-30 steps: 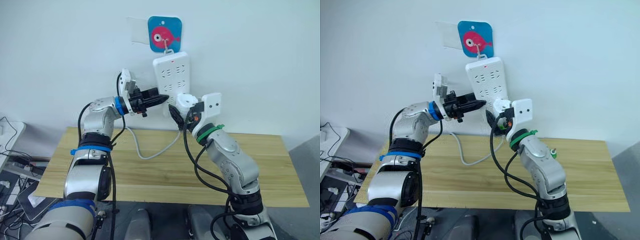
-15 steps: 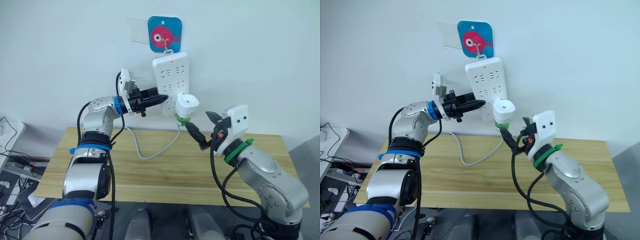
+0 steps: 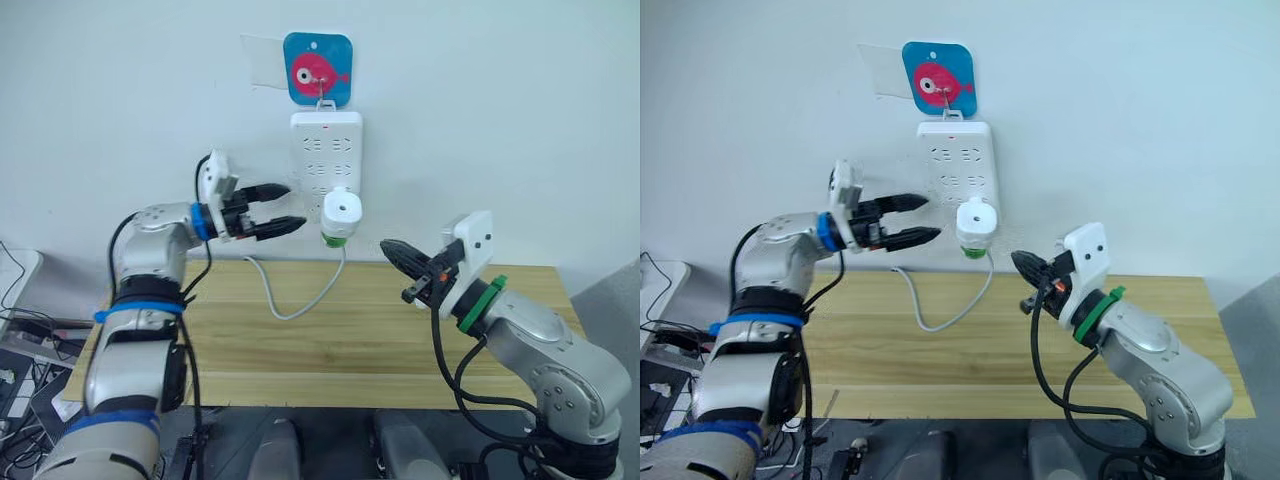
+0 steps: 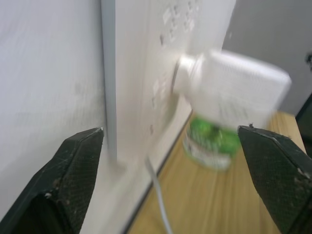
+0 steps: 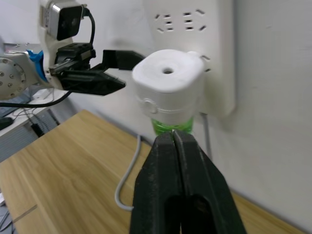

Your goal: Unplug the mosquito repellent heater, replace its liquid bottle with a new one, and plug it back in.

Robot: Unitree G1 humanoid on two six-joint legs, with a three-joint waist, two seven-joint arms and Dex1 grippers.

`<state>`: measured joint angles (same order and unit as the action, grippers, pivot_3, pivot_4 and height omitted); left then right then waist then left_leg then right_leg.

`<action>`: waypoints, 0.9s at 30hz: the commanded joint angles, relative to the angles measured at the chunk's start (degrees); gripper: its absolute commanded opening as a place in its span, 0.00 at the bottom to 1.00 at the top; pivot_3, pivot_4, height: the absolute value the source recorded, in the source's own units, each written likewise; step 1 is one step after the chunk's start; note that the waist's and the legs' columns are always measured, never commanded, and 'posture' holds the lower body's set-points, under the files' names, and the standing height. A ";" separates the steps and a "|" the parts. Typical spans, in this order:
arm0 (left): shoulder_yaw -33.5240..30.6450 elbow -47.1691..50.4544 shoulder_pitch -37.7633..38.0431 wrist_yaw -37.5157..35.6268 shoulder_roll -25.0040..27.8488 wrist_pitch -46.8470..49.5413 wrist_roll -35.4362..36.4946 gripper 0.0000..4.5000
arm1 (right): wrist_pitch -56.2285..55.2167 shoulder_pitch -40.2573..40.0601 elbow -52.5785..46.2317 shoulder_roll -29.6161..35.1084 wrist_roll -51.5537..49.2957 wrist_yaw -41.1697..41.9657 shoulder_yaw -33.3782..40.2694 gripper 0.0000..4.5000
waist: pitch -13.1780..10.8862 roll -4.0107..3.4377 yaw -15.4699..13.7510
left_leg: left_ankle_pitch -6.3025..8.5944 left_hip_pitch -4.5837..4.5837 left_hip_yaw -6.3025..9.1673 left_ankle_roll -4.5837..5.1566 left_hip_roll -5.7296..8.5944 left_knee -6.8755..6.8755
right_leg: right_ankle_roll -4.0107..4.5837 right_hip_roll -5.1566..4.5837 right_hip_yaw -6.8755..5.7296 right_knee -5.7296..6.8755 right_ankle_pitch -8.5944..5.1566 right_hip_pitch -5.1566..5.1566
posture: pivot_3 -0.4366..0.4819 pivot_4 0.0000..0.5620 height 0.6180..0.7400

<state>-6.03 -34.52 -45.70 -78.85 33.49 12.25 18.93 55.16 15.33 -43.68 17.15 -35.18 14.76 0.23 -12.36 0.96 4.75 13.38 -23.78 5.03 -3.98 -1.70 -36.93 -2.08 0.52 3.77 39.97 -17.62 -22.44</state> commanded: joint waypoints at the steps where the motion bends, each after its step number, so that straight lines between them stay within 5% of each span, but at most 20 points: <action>1: -1.07 11.39 3.06 -0.77 1.92 4.61 4.17 1.00 | -3.53 1.29 1.11 -0.63 1.28 0.83 -3.15 0.01 | 0.00 0.00 -0.45 | 0.00 -0.01 0.00 0.00 0.00 -0.01 | 0.00 -0.02 0.00 0.00 0.00 0.00 | 0.52 0.33 1.00; 9: -0.95 33.71 15.62 3.57 1.95 10.82 10.62 1.00 | -8.00 3.55 6.68 -2.69 4.75 0.44 -7.19 0.01 | 0.00 0.01 -2.64 | 0.00 -0.01 0.01 -0.01 0.03 -0.02 | 0.00 -0.12 -0.02 -0.02 0.00 0.01 | 0.55 0.32 1.00; 27: 0.24 34.61 16.03 5.38 1.58 11.15 12.47 1.00 | -10.84 4.82 9.54 -5.53 10.65 -2.29 -8.48 0.01 | 0.00 0.01 -3.01 | 0.00 -0.01 -0.02 -0.01 0.04 -0.01 | 0.01 -0.10 -0.02 -0.04 0.00 0.01 | 0.54 0.31 1.00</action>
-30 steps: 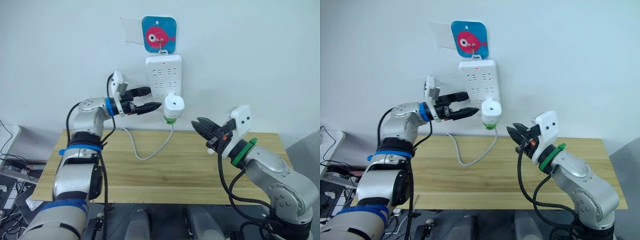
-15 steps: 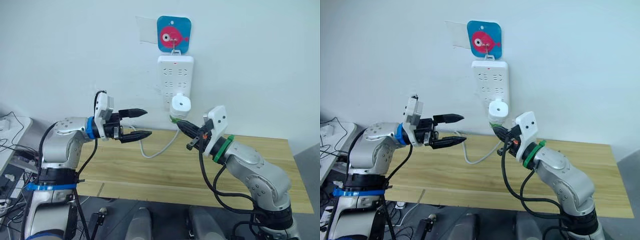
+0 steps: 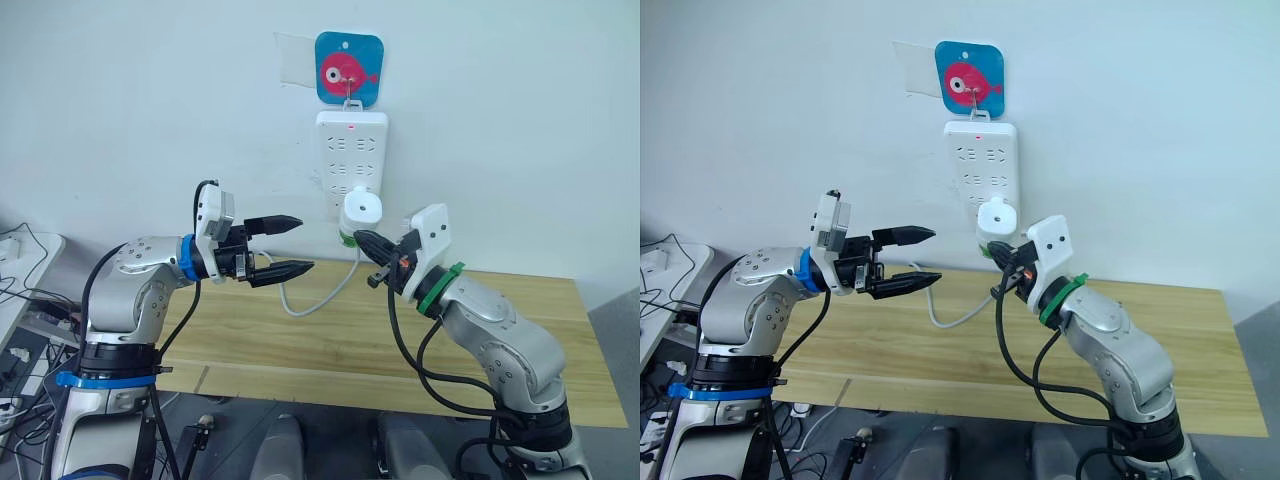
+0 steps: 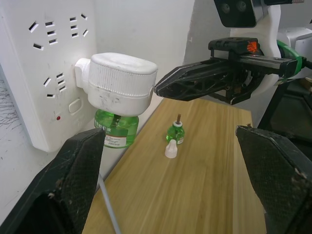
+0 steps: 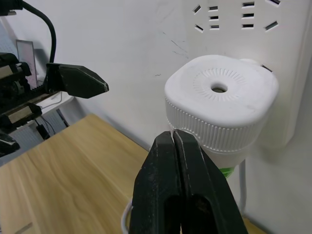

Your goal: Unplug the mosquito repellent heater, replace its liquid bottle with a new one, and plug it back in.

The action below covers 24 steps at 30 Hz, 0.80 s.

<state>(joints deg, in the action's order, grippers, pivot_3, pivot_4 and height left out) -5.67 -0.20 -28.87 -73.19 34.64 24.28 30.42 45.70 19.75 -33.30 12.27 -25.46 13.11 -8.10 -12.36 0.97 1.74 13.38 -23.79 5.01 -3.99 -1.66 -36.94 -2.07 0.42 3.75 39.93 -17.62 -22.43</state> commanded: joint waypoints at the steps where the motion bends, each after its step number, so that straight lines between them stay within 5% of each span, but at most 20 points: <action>1: -0.02 0.00 -0.99 -0.30 0.38 -0.97 0.90 1.00 | -1.55 0.37 -0.68 -0.81 1.30 -0.87 -0.21 0.01 | 0.00 0.00 0.00 | 0.00 0.00 0.00 0.00 0.00 0.00 | 0.00 0.00 0.00 0.00 0.00 0.00 | 0.54 0.31 1.00; 24: 0.67 0.33 -1.30 0.42 0.36 0.03 1.23 1.00 | -1.50 0.05 0.06 -1.04 3.28 -0.50 -0.24 0.01 | 0.00 0.00 0.08 | 0.00 0.00 -0.01 0.00 0.00 0.00 | 0.00 0.00 0.01 0.01 0.00 0.00 | 0.53 0.33 1.00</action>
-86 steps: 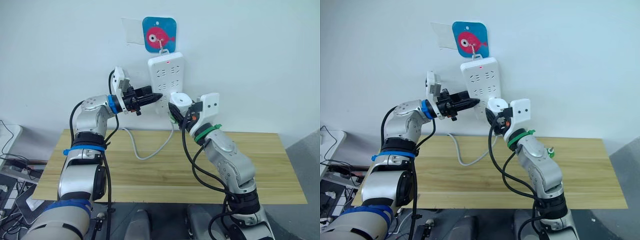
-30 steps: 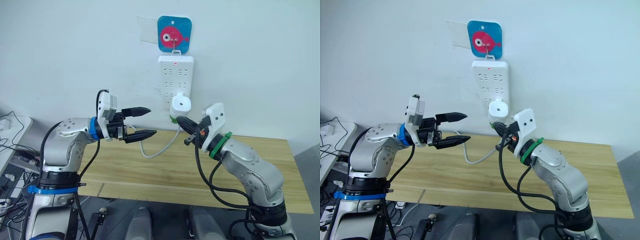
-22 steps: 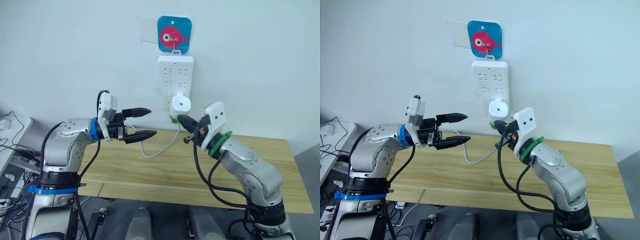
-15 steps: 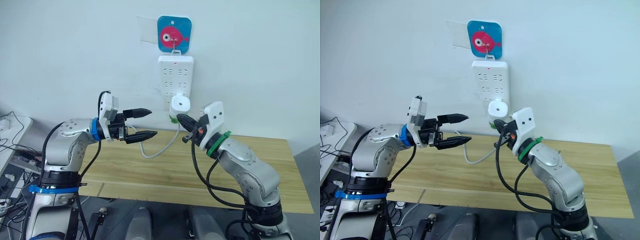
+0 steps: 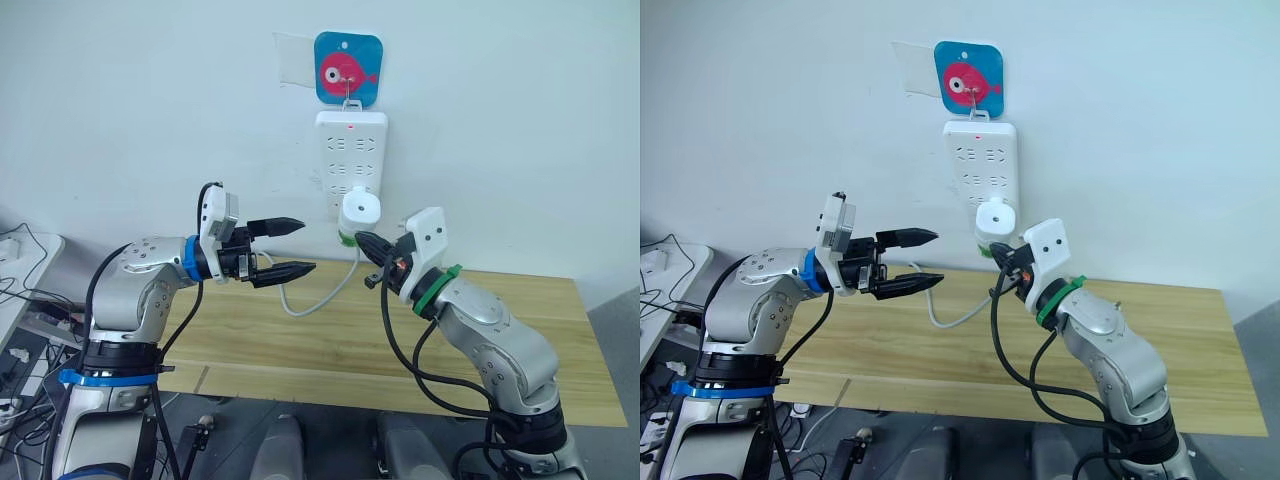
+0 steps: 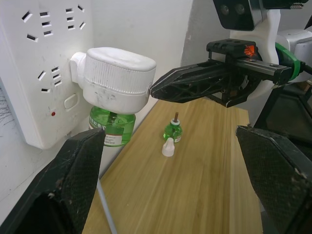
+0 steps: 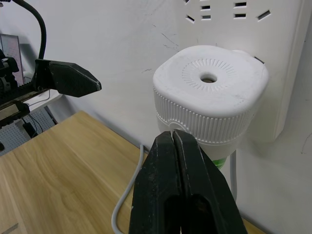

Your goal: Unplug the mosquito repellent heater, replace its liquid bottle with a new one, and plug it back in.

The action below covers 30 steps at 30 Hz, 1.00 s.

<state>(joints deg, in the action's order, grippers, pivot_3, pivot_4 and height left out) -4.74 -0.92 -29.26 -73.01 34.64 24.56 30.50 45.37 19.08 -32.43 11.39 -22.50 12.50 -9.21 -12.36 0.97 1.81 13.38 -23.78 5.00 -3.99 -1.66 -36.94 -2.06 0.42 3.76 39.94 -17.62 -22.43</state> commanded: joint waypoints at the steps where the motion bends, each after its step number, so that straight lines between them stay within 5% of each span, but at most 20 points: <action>1: -0.26 0.92 -1.06 0.26 0.36 -0.27 1.09 1.00 | -1.26 0.86 -0.65 -0.18 0.39 0.10 0.93 0.01 | 0.00 0.00 0.00 | 0.00 0.00 0.00 0.00 0.00 0.00 | 0.00 0.00 0.00 0.00 0.00 0.00 | 0.53 0.33 1.00; 16: 0.36 0.63 -1.95 0.30 -0.02 0.02 1.26 1.00 | -0.77 3.86 1.18 -4.64 0.30 -2.65 4.54 0.01 | 0.00 0.00 0.08 | 0.00 0.03 0.00 0.00 -0.01 -0.02 | 0.01 0.01 0.01 0.06 0.00 0.00 | 0.52 0.33 1.00; 30: 0.41 1.07 -1.34 3.50 1.45 2.39 -0.39 1.00 | 3.47 -0.29 -4.89 1.12 -4.32 2.91 2.59 0.01 | 0.00 0.00 0.02 | 0.00 0.01 0.01 0.00 -0.01 0.01 | 0.02 0.01 0.00 0.01 0.00 0.00 | 0.53 0.32 1.00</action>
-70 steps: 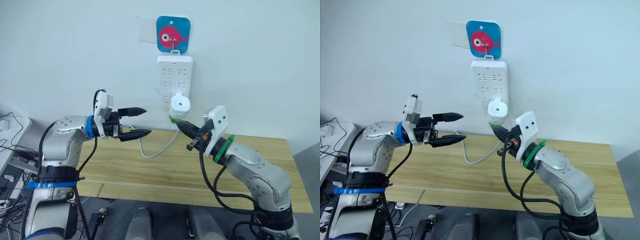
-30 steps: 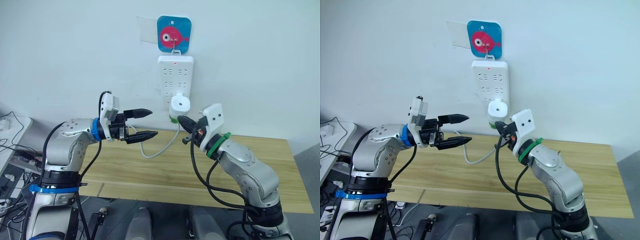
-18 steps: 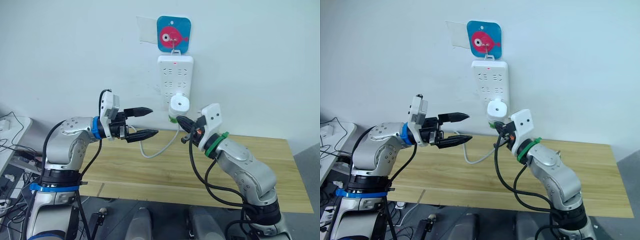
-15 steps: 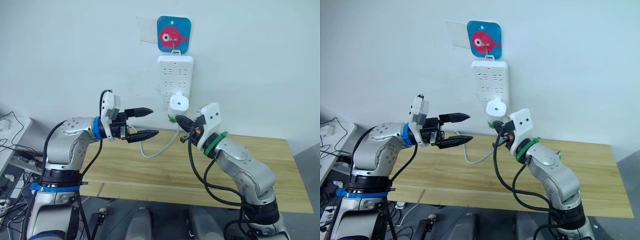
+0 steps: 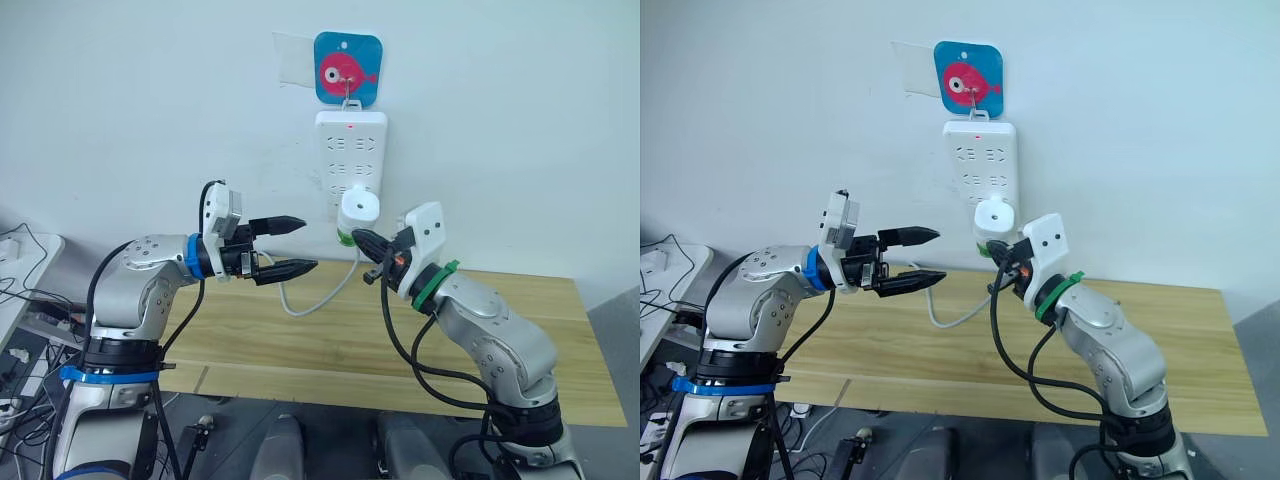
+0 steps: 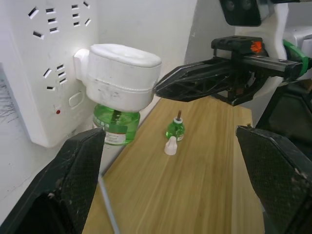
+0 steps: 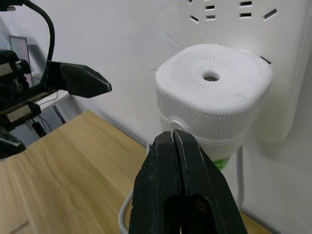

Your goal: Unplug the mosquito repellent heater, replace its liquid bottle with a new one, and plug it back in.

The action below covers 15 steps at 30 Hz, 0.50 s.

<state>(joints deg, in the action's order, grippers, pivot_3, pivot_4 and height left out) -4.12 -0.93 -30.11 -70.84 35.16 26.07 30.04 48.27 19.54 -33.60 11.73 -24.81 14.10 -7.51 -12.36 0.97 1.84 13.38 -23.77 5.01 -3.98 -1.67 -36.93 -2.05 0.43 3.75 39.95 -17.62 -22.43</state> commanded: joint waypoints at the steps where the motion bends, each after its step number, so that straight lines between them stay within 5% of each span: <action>1: -0.38 1.10 -0.41 1.58 1.16 1.07 0.16 1.00 | 0.83 -1.21 -4.20 1.25 -2.39 1.61 0.91 0.01 | 0.00 0.00 0.01 | 0.00 0.00 0.00 0.00 0.00 0.00 | 0.00 0.00 0.00 0.00 0.00 0.00 | 0.53 0.32 1.00; 7: -1.59 0.48 0.37 3.65 5.40 3.22 -1.06 1.00 | 1.58 -7.07 -10.51 10.63 -6.44 7.84 5.88 0.04 | 0.00 0.00 -0.10 | 0.00 -0.01 0.00 0.00 0.01 0.00 | 0.00 -0.01 -0.01 -0.02 -0.01 0.00 | 0.55 0.31 1.00; 10: -1.69 0.32 0.81 3.72 7.85 3.00 -2.06 1.00 | 2.62 -8.24 -12.24 15.17 -10.44 10.20 12.40 0.20 | 0.00 0.01 -0.08 | 0.00 -0.01 0.00 0.00 0.03 -0.02 | 0.00 -0.02 0.00 -0.03 -0.01 0.02 | 0.55 0.31 1.00; 15: -2.50 -0.45 1.10 6.34 8.58 -0.05 -3.95 1.00 | 2.05 -9.71 -14.03 21.26 -14.70 13.59 19.46 0.62 | 0.01 0.02 -0.16 | 0.00 0.00 0.01 0.01 0.01 0.01 | 0.01 0.00 -0.02 -0.01 -0.02 0.02 | 0.56 0.31 1.00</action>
<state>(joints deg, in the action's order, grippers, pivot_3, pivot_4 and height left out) -4.55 -2.25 -29.11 -65.74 43.10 27.94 26.60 51.54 10.37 -44.90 31.71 -37.49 25.52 9.90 -12.35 0.99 1.68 13.38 -23.77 5.01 -3.98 -1.66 -36.92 -2.03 0.42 3.74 39.93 -17.64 -22.42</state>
